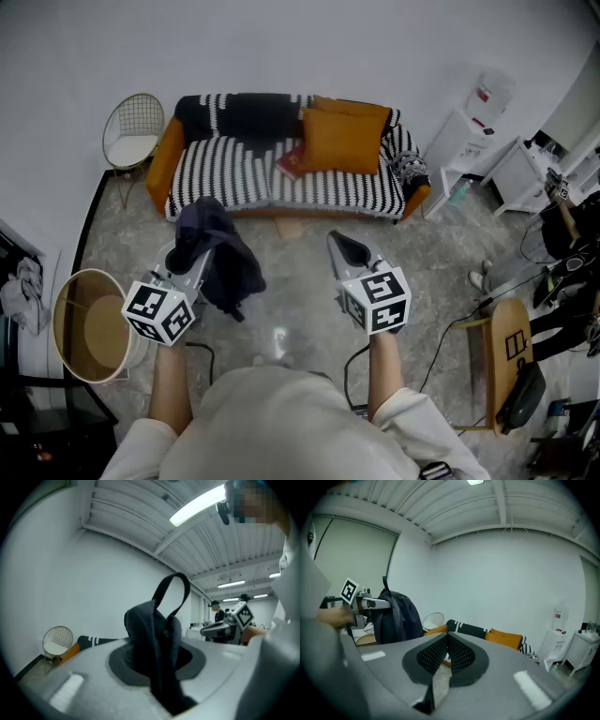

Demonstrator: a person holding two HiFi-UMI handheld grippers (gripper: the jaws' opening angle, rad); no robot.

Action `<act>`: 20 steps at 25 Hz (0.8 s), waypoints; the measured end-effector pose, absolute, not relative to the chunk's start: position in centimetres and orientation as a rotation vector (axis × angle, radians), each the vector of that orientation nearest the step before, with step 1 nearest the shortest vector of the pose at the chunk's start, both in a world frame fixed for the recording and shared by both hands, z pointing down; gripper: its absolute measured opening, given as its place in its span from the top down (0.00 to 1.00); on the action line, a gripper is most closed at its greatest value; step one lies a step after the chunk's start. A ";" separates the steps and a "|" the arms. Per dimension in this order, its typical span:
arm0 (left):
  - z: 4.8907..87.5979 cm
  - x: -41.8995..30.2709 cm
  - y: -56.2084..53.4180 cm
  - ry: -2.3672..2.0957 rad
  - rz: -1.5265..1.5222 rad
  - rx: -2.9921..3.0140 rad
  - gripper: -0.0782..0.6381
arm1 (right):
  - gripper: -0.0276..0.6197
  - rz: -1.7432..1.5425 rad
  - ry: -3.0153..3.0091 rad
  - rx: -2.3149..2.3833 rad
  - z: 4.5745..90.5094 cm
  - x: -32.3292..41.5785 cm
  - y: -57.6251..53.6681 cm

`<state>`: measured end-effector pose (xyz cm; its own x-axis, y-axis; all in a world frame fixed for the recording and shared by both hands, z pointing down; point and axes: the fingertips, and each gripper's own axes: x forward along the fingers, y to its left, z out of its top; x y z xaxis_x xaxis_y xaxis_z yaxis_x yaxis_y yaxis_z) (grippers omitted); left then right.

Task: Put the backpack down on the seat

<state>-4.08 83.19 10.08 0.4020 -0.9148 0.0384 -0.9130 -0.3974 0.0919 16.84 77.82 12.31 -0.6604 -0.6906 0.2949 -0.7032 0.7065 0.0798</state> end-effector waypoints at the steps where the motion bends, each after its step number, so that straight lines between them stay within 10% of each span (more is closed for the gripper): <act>1: 10.0 -4.1 83.2 -1.669 -0.031 2.546 0.77 | 0.95 0.062 -2.609 1.097 12.5 16.8 77.8; 20: 11.1 -7.9 81.3 -1.671 -0.047 2.539 0.77 | 0.95 0.130 -2.697 1.219 12.4 14.3 74.3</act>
